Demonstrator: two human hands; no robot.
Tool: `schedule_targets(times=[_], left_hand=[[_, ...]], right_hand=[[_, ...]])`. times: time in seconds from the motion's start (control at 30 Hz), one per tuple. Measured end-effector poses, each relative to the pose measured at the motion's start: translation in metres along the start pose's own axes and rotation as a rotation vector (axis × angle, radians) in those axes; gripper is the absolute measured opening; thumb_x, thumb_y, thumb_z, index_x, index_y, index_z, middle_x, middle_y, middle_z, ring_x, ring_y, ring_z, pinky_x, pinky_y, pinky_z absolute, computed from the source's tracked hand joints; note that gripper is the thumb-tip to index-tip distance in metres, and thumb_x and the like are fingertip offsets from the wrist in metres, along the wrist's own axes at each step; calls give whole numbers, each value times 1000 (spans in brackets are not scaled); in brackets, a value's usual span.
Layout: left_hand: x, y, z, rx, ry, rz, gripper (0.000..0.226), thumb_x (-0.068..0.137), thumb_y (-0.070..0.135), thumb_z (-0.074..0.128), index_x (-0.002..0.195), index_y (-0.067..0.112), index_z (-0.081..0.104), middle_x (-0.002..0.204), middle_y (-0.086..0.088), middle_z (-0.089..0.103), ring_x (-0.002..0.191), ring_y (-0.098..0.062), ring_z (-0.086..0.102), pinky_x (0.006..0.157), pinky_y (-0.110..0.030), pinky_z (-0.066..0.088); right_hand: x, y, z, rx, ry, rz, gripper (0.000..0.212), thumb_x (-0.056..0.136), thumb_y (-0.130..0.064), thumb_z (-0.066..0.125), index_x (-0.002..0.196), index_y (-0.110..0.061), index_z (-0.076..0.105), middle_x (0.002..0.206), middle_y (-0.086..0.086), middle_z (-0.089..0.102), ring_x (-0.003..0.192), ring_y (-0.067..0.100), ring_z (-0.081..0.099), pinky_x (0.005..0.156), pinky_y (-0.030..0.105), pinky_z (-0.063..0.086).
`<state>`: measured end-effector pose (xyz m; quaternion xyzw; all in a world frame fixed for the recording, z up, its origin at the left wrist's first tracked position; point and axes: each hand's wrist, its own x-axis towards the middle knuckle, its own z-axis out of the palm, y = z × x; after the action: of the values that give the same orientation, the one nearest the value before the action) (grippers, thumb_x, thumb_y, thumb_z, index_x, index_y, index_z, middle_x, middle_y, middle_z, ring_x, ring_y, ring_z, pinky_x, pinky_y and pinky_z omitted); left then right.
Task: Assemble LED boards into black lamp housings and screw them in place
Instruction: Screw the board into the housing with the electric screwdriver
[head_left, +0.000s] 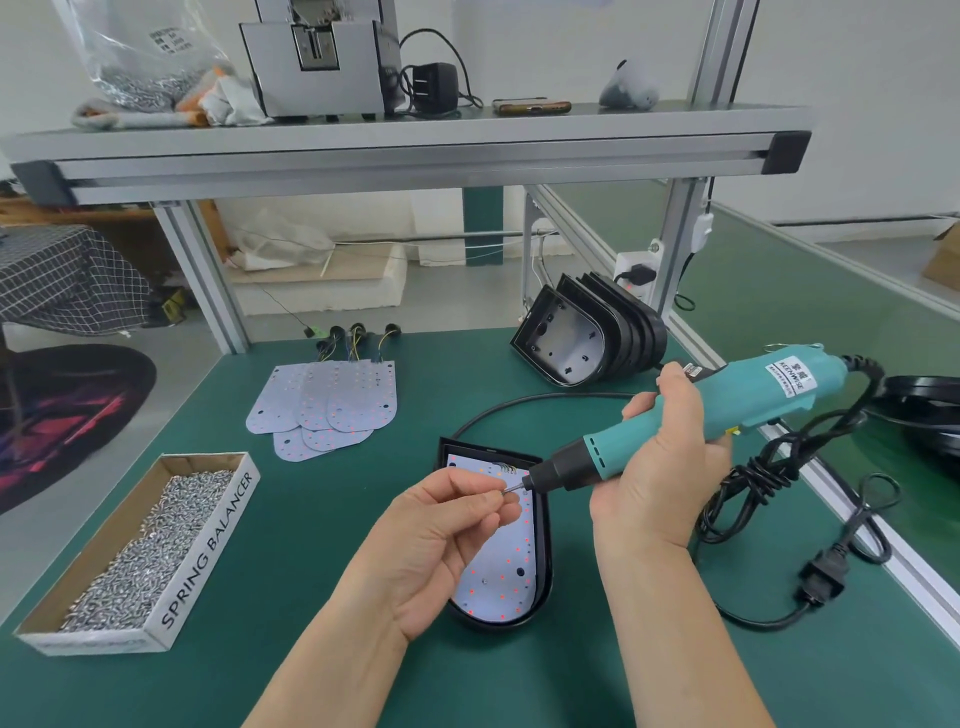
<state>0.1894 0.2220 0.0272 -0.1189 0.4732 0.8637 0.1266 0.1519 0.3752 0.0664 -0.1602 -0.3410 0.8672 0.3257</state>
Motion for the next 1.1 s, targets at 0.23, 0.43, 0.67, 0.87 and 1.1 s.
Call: schedule_targets(times=[0.23, 0.43, 0.67, 0.87, 1.1], left_hand=[[1, -6, 0, 78, 39, 79, 12, 71, -9, 72, 79, 0, 74, 86, -23, 73, 75, -25, 75, 59, -18, 56], [8, 9, -18, 360, 134, 120, 35, 77, 13, 83, 108, 8, 68, 72, -6, 71, 53, -12, 59, 45, -19, 43], [40, 0, -45, 807, 375, 29, 53, 67, 58, 77, 79, 7, 69, 78, -1, 67, 74, -19, 55, 70, -31, 40], [57, -14, -41, 722, 285, -46, 43, 57, 29, 66, 82, -7, 66, 76, -13, 68, 66, -22, 56, 69, -32, 43], [64, -19, -45, 695, 286, -27, 31, 56, 28, 64, 83, 13, 61, 80, -10, 58, 74, -20, 50, 72, -35, 37]], right_hand=[[7, 8, -2, -22, 38, 57, 17, 90, -19, 69, 88, -22, 53, 52, -16, 54, 50, 6, 50, 49, 17, 41], [15, 10, 1, -20, 23, 47, 18, 89, -19, 69, 86, -23, 52, 52, -16, 55, 49, 6, 49, 48, 16, 41], [19, 29, 10, -80, -28, -36, 22, 81, -20, 71, 76, -20, 50, 55, -3, 52, 50, 13, 45, 54, 26, 38], [18, 57, 28, -207, -140, -154, 18, 79, -22, 72, 71, -23, 56, 55, -4, 57, 50, 12, 52, 51, 22, 45], [11, 94, 48, -353, -305, -225, 31, 74, -38, 72, 69, -13, 53, 55, -1, 52, 50, 18, 49, 52, 32, 46]])
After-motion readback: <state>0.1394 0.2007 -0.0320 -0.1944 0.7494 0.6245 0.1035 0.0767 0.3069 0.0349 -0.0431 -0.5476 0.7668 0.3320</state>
